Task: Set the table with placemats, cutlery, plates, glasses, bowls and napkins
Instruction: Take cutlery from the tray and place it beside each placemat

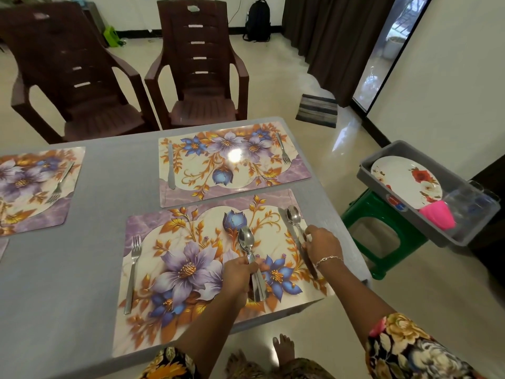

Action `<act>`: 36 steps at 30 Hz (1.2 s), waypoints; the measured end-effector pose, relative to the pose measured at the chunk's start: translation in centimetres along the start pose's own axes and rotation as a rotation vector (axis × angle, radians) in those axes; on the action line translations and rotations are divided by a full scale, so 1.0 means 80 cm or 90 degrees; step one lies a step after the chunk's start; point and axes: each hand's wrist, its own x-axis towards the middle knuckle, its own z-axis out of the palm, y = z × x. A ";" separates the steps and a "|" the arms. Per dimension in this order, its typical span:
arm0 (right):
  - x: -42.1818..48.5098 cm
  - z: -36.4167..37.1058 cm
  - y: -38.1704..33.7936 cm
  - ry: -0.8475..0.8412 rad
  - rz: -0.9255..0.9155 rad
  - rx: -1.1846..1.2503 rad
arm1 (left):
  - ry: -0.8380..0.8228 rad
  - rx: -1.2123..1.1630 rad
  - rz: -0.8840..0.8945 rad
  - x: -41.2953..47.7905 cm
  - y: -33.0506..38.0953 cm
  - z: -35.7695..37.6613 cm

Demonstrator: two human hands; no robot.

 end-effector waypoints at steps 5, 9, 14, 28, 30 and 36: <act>-0.002 -0.013 0.010 0.026 0.077 0.160 | -0.001 -0.014 -0.003 0.001 0.004 -0.002; -0.025 -0.025 0.015 0.102 0.146 0.282 | -0.011 -0.021 -0.004 0.001 0.001 -0.005; -0.052 -0.029 -0.025 -0.030 0.052 0.413 | -0.013 -0.049 0.008 -0.014 -0.001 -0.011; -0.178 0.010 -0.209 -0.601 -0.093 0.649 | 0.202 -0.293 0.166 -0.151 -0.053 -0.144; -0.205 0.022 -0.235 -0.625 -0.143 0.609 | 0.217 -0.328 0.174 -0.178 -0.069 -0.171; -0.276 0.039 -0.318 -0.726 -0.199 0.587 | 0.308 -0.409 0.219 -0.224 -0.103 -0.249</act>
